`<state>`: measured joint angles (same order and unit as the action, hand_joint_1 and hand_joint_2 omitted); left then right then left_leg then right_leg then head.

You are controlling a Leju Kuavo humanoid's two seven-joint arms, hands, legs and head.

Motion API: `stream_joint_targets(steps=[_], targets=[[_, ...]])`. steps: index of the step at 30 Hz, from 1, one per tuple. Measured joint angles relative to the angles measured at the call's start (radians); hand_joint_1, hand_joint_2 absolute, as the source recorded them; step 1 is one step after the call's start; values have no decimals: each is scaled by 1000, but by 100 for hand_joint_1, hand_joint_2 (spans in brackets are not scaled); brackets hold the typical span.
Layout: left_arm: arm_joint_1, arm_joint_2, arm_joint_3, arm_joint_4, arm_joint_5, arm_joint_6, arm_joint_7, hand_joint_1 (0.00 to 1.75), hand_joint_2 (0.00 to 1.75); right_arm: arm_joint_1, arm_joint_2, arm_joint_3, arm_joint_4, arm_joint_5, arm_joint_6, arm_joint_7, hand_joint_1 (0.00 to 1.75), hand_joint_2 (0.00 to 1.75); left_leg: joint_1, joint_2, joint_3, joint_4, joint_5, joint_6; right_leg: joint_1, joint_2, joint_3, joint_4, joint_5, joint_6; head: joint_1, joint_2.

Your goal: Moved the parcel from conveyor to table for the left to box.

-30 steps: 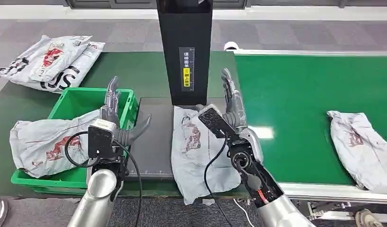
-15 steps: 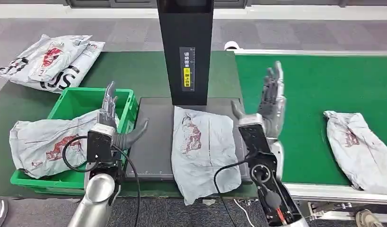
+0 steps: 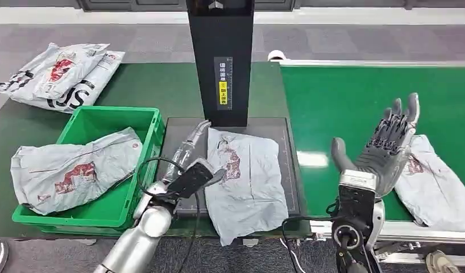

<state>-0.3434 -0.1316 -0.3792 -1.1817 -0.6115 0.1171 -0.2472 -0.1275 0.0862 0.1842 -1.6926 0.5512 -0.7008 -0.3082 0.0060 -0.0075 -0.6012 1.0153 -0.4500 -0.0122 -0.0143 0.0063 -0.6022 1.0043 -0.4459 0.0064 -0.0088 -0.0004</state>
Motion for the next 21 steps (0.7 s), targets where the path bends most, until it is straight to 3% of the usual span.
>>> stream_joint_targets(steps=[13, 21], targets=[[-131, -140, -117, 291, 52, -64, -21, 0, 175, -10, 1, -5, 2, 0, 0, 21, 0, 175, 0, 0, -1, 0, 0, 0, 0, -1, 0, 0, 0, 0, 0, 0], [-168, -170, -150, 387, 53, -59, -21, 0, 175, -14, 2, -6, 2, 0, 0, 29, 0, 175, 0, 0, -1, 0, 0, 0, 0, 0, 0, 0, 0, 0, 0, 0]])
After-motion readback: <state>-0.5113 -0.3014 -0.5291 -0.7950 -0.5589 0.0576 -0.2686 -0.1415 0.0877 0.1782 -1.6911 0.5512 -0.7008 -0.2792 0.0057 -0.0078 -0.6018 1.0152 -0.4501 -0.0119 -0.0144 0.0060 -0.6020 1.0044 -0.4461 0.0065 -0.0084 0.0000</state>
